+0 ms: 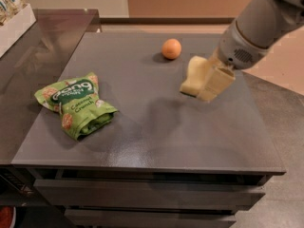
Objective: Move sponge near orange
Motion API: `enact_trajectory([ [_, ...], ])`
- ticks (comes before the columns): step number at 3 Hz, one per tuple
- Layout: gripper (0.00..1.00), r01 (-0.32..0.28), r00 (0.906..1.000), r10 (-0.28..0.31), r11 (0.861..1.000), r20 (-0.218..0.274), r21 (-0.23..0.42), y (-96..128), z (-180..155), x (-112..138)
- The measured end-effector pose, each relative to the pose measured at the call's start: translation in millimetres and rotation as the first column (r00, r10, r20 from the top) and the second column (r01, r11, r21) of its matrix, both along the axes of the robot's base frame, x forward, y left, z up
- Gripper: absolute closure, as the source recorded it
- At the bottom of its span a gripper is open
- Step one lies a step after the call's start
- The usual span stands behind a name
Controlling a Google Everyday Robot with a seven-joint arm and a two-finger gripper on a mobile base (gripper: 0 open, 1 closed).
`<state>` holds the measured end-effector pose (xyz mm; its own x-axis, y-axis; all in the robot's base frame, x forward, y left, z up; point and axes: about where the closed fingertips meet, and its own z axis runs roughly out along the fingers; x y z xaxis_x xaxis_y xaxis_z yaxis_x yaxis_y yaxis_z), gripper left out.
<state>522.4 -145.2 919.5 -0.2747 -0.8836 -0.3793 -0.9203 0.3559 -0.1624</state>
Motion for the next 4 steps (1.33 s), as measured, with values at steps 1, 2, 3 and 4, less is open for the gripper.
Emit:
enact_trajectory([
  [1,1.0,0.075,0.997,-0.075,0.997,0.02,-0.013,11,1,26],
  [2,1.0,0.163,0.9857,-0.162,0.986,0.048,-0.028,7,-4,52],
  [3,1.0,0.235,0.9706,-0.232,0.971,0.064,-0.044,-9,-12,78],
  [4,1.0,0.279,0.959,-0.275,0.958,0.066,-0.061,-29,-22,103],
])
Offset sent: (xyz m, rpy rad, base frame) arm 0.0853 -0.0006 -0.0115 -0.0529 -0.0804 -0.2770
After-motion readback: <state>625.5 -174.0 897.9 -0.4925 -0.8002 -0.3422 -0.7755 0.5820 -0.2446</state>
